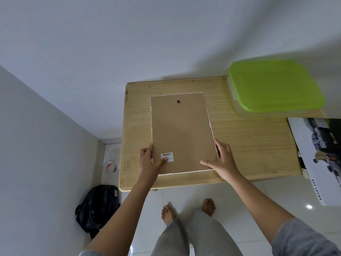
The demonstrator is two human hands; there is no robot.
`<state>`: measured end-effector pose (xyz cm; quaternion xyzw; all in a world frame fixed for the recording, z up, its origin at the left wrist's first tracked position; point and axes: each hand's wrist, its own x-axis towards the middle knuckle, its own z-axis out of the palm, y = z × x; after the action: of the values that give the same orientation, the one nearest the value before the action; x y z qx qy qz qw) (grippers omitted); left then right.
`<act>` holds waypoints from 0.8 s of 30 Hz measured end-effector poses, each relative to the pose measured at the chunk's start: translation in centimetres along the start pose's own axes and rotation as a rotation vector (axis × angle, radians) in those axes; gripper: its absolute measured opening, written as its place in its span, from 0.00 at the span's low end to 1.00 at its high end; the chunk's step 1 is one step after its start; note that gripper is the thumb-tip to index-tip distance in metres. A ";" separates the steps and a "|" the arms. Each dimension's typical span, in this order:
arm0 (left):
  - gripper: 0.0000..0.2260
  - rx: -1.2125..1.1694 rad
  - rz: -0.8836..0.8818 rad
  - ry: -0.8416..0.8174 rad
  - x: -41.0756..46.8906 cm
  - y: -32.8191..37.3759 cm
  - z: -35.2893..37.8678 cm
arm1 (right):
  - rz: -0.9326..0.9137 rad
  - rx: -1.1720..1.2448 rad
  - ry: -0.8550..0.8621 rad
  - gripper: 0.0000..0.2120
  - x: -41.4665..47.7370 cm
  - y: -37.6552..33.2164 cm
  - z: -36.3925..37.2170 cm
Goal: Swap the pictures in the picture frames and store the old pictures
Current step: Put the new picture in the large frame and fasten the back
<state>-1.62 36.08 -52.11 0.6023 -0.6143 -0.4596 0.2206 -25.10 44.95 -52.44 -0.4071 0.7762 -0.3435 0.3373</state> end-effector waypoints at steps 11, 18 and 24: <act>0.31 -0.058 -0.024 0.054 -1.0 0.9 -0.5 | -0.019 -0.005 -0.089 0.46 -0.6 0.2 -1.1; 0.24 -0.154 -0.060 0.039 -2.1 0.2 -1.2 | -0.026 0.091 -0.076 0.41 -0.8 0.5 -1.1; 0.22 -0.174 -0.107 0.182 -2.3 0.3 -0.2 | -0.015 0.138 -0.072 0.39 -0.4 0.7 -0.8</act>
<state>-1.17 38.13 -51.14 0.6521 -0.5165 -0.4656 0.3019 -25.83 45.82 -52.43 -0.4009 0.7349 -0.3840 0.3896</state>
